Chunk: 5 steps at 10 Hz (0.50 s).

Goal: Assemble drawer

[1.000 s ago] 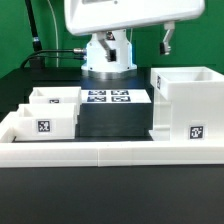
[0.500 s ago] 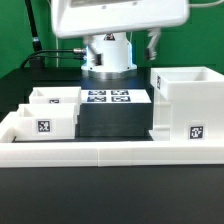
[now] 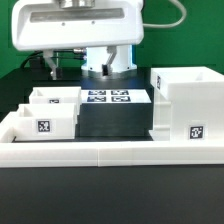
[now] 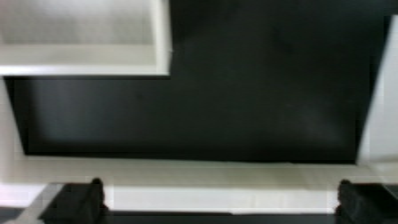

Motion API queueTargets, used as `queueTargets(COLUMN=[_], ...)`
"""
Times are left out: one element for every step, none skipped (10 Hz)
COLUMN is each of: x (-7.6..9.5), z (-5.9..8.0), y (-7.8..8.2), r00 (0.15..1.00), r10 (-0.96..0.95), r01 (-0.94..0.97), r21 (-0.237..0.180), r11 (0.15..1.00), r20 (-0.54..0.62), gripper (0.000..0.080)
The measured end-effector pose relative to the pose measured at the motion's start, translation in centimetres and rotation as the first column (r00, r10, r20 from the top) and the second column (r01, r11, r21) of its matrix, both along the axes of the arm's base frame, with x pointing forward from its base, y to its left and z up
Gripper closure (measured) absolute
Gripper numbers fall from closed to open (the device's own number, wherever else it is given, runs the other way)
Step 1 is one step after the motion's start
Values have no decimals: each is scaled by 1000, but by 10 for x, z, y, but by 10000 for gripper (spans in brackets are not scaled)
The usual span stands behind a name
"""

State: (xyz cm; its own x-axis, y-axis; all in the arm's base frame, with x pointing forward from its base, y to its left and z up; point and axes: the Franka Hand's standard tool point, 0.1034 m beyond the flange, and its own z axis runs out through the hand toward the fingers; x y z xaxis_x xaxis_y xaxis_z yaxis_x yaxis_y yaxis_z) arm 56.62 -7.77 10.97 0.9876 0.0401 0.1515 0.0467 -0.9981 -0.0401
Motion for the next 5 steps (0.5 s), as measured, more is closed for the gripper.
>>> queueTargets(x=[0, -2, -7, -4, -12], z=[0, -1, -2, -3, -15], y=[0, 1, 7, 6, 0], r00=[1000, 1000, 994, 991, 983], r10=[0, -3, 2, 3, -13], r01=[0, 3, 1, 1, 18], r21=[-1, 5, 26, 33, 25], r11=[1000, 1000, 1000, 999, 1000], r20=[1, -17, -108, -135, -185], gripper=[150, 150, 150, 150, 150])
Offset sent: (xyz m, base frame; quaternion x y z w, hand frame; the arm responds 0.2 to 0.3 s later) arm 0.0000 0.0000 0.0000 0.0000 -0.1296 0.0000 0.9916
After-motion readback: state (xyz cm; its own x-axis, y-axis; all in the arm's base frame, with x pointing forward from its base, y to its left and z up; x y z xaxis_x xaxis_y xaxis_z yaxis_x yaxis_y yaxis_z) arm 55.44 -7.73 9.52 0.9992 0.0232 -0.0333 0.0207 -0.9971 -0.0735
